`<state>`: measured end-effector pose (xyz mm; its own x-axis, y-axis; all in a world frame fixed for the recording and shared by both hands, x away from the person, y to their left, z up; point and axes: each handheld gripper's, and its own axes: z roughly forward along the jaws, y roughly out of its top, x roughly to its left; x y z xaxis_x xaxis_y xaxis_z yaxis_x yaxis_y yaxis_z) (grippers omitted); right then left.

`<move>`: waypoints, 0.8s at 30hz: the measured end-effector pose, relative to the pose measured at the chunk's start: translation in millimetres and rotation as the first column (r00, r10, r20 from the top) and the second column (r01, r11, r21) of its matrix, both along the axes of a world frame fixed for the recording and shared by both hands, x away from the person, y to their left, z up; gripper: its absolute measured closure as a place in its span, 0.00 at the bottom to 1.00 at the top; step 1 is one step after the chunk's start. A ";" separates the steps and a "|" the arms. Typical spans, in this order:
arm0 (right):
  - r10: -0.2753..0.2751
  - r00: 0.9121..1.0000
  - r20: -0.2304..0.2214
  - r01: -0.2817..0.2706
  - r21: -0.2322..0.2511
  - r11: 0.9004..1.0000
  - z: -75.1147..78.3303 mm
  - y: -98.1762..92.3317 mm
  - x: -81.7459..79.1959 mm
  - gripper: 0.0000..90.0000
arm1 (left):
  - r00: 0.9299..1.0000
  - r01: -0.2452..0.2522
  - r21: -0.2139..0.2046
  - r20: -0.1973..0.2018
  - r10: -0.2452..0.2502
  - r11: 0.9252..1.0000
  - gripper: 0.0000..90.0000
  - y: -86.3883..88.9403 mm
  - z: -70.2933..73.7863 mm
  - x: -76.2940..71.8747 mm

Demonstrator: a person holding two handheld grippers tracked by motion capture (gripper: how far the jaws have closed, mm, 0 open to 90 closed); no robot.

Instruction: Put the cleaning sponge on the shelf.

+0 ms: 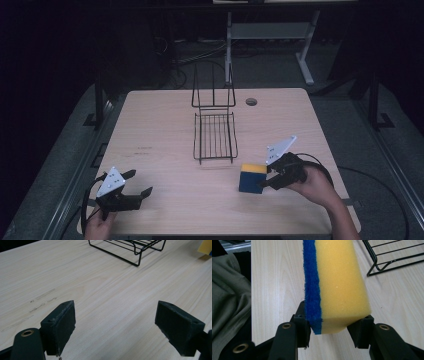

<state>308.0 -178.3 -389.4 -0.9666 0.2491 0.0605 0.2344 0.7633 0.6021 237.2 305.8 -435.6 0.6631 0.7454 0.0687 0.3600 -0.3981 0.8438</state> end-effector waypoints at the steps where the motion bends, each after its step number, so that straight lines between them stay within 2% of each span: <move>1: 0.007 1.000 0.003 -0.007 -0.007 1.000 2.0 2.6 1.6 0.62 | 1.000 -0.001 0.002 -0.001 0.001 1.000 0.18 0.1 0.4 -0.1; 3: 0.012 1.000 0.001 -0.012 0.004 1.000 3.2 3.7 3.5 0.62 | 1.000 -0.001 0.001 0.000 0.001 1.000 0.18 0.2 0.4 -0.3; 24: 0.047 0.999 0.003 -0.047 0.001 0.999 14.2 24.3 26.2 0.62 | 1.000 -0.004 -0.006 -0.003 0.004 1.000 0.18 1.2 0.1 0.2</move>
